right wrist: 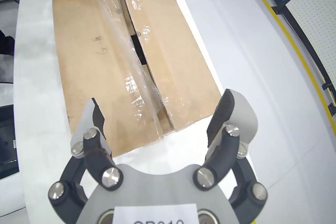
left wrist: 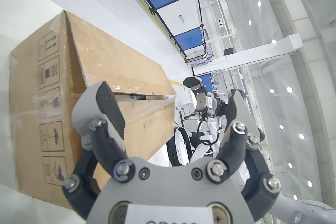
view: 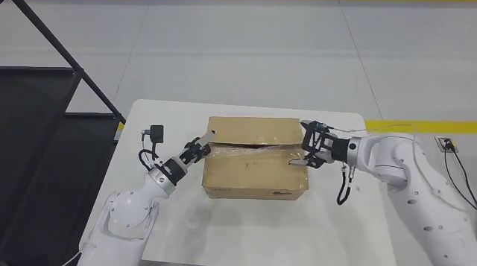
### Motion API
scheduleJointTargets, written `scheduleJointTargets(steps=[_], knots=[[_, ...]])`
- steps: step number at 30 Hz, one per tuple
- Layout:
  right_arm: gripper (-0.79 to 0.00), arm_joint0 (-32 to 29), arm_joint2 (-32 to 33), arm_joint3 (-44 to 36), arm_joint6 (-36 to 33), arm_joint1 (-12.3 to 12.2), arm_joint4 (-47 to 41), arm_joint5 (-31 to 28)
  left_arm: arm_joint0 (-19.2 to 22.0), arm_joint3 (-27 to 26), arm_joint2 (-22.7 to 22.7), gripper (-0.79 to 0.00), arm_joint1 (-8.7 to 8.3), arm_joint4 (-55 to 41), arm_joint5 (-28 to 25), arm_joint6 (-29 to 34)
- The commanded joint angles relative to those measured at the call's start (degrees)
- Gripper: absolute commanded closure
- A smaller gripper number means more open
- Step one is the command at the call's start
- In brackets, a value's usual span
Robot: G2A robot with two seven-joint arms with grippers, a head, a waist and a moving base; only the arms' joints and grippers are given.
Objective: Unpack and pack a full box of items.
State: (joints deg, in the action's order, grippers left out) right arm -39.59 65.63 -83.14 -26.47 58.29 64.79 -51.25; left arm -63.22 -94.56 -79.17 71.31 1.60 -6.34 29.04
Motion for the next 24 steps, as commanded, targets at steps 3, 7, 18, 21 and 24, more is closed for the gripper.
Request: scheduleJointTargets(steps=[3, 7, 18, 21, 24], knots=[[-0.603, 2.1, -2.4, 2.0, -1.3, 0.5, 1.4, 0.3, 0.0, -0.2, 0.1, -0.785, -0.04, -0.1, 0.0, -0.3], [-0.489, 4.2, -4.5, 4.2, -2.5, 0.9, 0.7, -1.5, -0.1, -0.3, 0.1, -0.785, -0.1, 0.0, 0.1, -0.6], [-0.265, 5.6, -5.6, 5.4, -1.5, 0.7, -0.9, -6.2, -0.1, -0.2, 0.4, -0.785, -0.23, 0.0, 0.2, -0.7], [-0.231, 5.1, -5.1, 4.8, -0.7, 0.5, -0.8, -6.7, 0.0, -0.2, 0.5, -0.785, -0.26, 0.1, 0.2, -0.8], [-0.025, 4.5, -4.7, 3.7, 0.1, 0.2, -0.8, -6.7, 0.1, -0.2, 0.6, -0.785, -0.29, 0.1, 0.2, -0.8]])
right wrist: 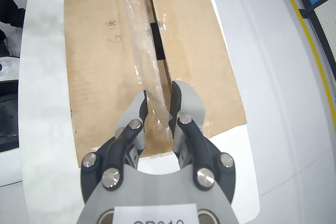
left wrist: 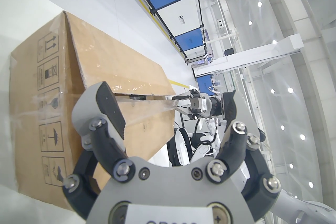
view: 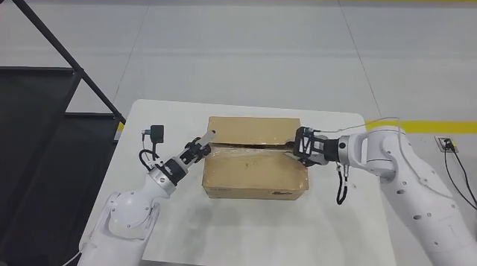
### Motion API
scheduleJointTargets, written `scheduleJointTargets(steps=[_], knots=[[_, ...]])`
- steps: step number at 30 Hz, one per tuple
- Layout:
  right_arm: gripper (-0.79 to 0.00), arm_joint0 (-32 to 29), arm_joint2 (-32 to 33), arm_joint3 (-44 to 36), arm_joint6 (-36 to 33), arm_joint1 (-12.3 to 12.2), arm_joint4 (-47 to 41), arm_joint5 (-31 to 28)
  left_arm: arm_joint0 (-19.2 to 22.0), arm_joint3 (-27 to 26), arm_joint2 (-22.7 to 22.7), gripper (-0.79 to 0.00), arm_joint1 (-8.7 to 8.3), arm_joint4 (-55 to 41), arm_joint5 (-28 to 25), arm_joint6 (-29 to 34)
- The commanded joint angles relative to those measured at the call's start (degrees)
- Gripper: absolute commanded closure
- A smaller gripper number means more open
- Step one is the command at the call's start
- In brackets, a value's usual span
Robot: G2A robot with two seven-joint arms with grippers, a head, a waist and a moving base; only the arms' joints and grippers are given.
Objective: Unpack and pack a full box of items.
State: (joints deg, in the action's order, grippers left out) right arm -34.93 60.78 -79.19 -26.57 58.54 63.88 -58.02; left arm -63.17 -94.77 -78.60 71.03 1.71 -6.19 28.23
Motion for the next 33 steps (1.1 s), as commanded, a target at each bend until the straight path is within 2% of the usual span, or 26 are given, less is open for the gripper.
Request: scheduleJointTargets(steps=[1, 7, 15, 25, 28, 33], knots=[[0.0, -0.4, 0.3, -0.8, 0.2, -0.2, 0.5, 0.5, 0.0, 0.0, 0.0, -0.785, -0.02, 0.0, 0.0, 0.0], [0.0, -2.8, 1.0, -6.5, 2.3, -0.4, 5.7, 7.3, 0.1, -0.1, 0.2, -0.785, -0.09, 0.0, -0.1, -0.1], [0.0, -7.6, 1.7, -13.9, 11.7, -0.7, 15.7, 15.8, 0.2, -0.1, 0.3, -0.785, -0.17, -0.2, -0.1, -0.1], [0.0, -7.8, 1.7, -13.9, 11.9, -0.7, 15.5, 16.0, 0.8, 0.8, 0.2, -0.785, -0.24, -0.7, 0.0, -0.4], [0.0, -7.6, 1.2, -15.3, 16.1, -0.6, 17.5, 15.4, 0.8, 0.9, 0.2, -0.785, -0.28, -0.6, 0.1, -0.4], [0.0, -7.3, -0.1, -18.0, 24.1, -0.7, 28.5, 18.3, 1.0, 1.4, 0.1, -0.785, -0.35, -0.7, 0.4, -0.4]])
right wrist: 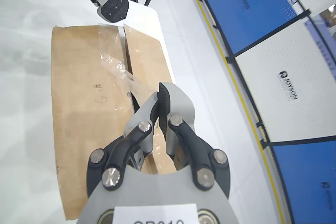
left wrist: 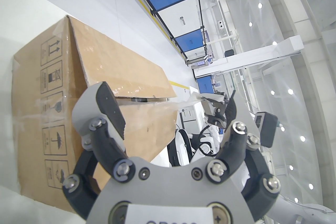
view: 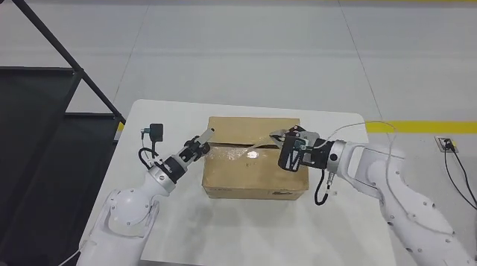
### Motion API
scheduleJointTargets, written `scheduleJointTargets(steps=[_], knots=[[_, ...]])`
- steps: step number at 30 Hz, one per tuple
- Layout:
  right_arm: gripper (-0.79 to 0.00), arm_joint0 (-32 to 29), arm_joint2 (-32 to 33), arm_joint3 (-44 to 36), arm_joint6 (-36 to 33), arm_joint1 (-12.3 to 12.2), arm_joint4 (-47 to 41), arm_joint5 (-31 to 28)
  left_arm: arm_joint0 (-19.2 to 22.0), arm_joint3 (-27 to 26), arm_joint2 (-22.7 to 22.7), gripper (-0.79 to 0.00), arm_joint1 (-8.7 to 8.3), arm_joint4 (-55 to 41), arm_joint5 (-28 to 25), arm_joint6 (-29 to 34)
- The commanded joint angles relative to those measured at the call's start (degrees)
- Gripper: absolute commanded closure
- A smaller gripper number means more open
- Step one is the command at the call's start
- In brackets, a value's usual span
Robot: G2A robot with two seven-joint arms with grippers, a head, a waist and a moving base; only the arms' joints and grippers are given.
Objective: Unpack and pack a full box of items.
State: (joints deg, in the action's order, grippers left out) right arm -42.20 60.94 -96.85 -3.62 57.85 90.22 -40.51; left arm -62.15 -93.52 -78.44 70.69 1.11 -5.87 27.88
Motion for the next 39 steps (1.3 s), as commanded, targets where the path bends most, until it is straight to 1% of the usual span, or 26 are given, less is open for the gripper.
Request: scheduleJointTargets(steps=[1, 7, 14, 21, 25, 33, 39], knots=[[0.0, 0.1, -0.7, -0.8, 2.1, 0.0, 4.2, 1.3, 0.0, 0.3, -0.1, -0.785, -0.03, -0.1, 0.1, -0.1], [0.0, 2.1, -4.2, -1.9, 6.1, 0.6, 14.2, 5.1, -0.1, 0.9, -0.4, -0.785, -0.14, -0.2, 0.4, -0.1], [0.0, 3.8, -6.3, -1.2, 9.9, 1.2, 18.3, 7.3, 0.4, 2.6, 0.1, -0.785, -0.26, 0.8, 1.5, 1.0], [0.0, 3.9, -7.2, -1.6, 12.7, 1.4, 22.2, 8.6, 3.0, 6.7, 2.1, -0.785, -0.06, 1.7, 2.6, 1.8], [0.0, 3.8, -7.3, -1.9, 13.2, 1.6, 23.8, 9.2, 4.0, 8.2, 2.9, -0.785, 0.05, 1.7, 2.5, 1.9], [0.0, 3.9, -7.4, -2.8, 14.5, 1.8, 26.8, 10.9, 3.8, 7.4, 2.4, -0.785, -0.04, 0.8, 2.0, 1.7], [0.0, 3.7, -7.1, -3.7, 17.5, 1.9, 28.0, 11.7, 3.3, 6.3, 2.0, -0.785, -0.18, 0.5, 1.9, 1.8]])
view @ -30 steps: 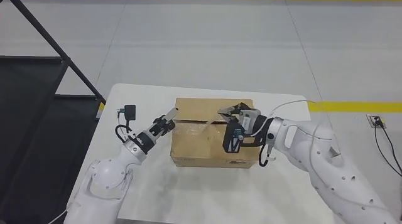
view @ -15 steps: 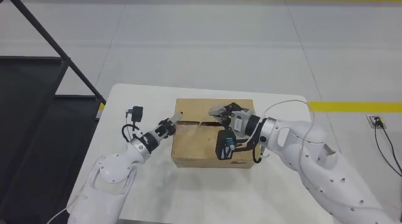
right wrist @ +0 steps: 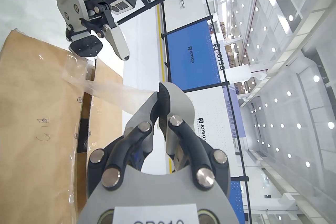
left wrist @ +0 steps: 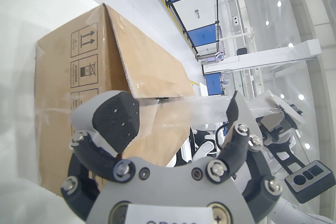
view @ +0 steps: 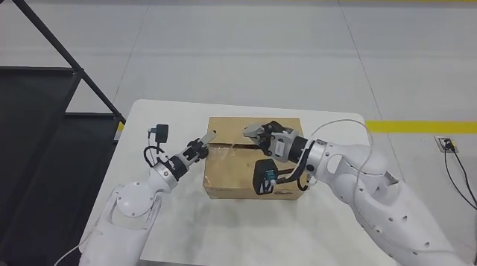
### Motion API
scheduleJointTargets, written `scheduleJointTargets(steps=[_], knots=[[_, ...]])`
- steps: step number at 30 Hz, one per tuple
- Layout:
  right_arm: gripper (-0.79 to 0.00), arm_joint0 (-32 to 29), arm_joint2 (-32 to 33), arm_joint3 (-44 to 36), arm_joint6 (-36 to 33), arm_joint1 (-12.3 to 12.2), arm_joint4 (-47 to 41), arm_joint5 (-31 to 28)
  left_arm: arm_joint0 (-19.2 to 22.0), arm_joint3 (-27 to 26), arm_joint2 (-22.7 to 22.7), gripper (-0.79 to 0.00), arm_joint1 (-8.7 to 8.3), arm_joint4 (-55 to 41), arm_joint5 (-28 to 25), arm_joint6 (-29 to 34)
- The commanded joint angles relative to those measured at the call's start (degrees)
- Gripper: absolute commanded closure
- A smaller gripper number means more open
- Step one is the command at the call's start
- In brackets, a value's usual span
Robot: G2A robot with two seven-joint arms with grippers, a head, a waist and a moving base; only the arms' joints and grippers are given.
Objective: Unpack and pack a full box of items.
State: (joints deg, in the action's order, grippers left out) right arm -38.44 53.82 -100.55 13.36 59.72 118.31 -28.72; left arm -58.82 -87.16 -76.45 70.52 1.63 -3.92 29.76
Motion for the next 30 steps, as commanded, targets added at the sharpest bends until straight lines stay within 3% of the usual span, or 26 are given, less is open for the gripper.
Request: scheduleJointTargets(steps=[1, 12, 20, 30], knots=[[0.0, 0.0, 0.2, 0.1, 0.6, 0.0, -0.3, -0.2, -0.1, -0.1, 0.0, -0.785, -0.02, 0.0, -0.1, -0.1], [0.0, -0.6, 0.4, 0.5, 0.0, 0.1, -1.3, 0.2, -2.1, -3.3, -1.8, -0.785, -0.34, -1.8, -1.1, -0.6], [0.0, 1.3, -1.1, 0.1, 8.7, 0.4, 5.5, 4.0, -1.9, -2.9, -1.2, -0.785, -0.39, -1.1, -1.0, -0.3], [0.0, 5.4, -4.3, 2.3, 14.2, 1.3, 13.2, 7.5, -2.0, -1.9, -1.0, -0.785, -0.49, -0.9, -1.0, -0.3]])
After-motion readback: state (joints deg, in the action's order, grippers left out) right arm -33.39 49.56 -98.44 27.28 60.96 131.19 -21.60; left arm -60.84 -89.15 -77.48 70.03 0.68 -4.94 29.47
